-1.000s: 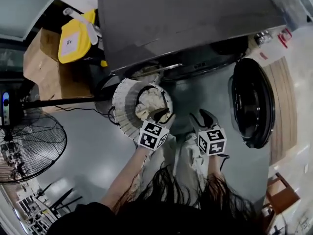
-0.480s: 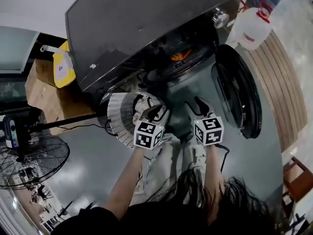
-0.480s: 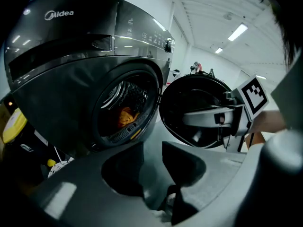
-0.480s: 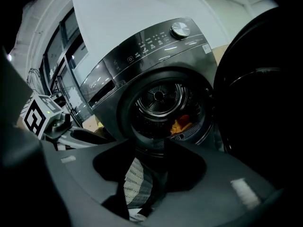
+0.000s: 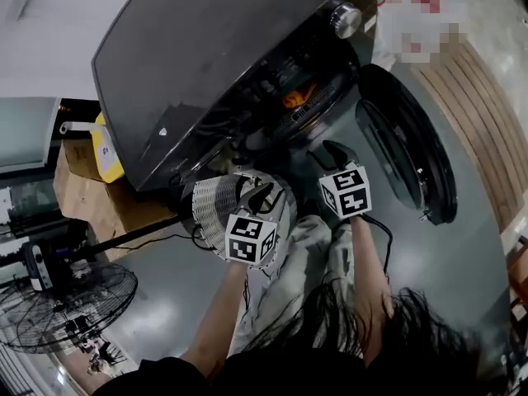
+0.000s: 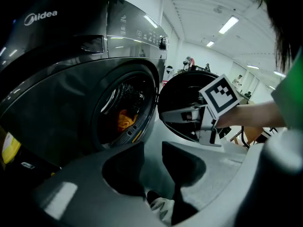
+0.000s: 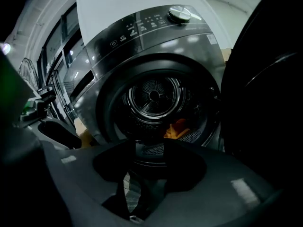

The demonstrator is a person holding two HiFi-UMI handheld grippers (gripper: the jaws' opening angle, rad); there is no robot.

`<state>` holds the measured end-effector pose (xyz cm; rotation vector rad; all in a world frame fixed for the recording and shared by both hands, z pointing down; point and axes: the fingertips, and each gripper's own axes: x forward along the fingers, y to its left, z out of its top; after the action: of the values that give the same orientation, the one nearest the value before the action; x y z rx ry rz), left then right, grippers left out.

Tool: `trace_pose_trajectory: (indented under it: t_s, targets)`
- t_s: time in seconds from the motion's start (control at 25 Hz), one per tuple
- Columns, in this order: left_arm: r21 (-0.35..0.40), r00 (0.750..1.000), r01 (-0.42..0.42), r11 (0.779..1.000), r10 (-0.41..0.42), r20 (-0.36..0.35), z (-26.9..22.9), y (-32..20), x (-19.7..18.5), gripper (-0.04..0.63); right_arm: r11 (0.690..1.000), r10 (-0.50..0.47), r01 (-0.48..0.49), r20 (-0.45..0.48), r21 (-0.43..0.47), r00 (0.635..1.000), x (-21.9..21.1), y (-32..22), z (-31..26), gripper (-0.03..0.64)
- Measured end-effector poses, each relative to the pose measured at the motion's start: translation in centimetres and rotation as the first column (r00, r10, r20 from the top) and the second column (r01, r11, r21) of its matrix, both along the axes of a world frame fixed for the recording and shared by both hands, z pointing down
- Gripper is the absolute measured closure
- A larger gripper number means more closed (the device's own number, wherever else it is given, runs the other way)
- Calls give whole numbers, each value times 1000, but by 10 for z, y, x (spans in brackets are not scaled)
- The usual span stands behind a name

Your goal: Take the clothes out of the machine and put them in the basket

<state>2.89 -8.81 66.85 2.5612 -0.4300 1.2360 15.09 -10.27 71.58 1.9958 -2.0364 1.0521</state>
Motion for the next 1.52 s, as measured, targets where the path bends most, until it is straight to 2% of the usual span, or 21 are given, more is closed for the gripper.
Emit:
trace_pose_trajectory:
  t_s: [0.36, 0.52, 0.84, 1.08, 1.16, 1.24, 1.52]
  targets:
    - [32, 983, -184, 982, 183, 28, 32, -42, 4, 479, 999, 14, -17, -86, -29, 996, 23, -78, 64, 408]
    - [30, 973, -226, 974, 224, 50, 48, -56, -5, 479, 998, 60, -63, -76, -30, 995, 37, -111, 94, 408]
    - [21, 980, -189, 982, 187, 63, 69, -65, -13, 479, 994, 85, -91, -104, -55, 991, 54, -173, 140, 385]
    - [19, 984, -159, 987, 157, 84, 74, -71, -27, 479, 982, -30, -2, -167, -188, 985, 45, -197, 181, 382]
    - [22, 984, -155, 988, 153, 91, 77, -74, -32, 479, 973, -46, -5, -218, -232, 975, 48, -194, 193, 432]
    - [20, 985, -150, 988, 147, 95, 77, -78, -36, 479, 972, -15, -38, -227, -230, 974, 50, -187, 195, 534]
    - [-4, 984, -153, 988, 153, 96, 68, -72, -34, 479, 981, 117, -133, -118, -139, 986, 46, -145, 161, 553]
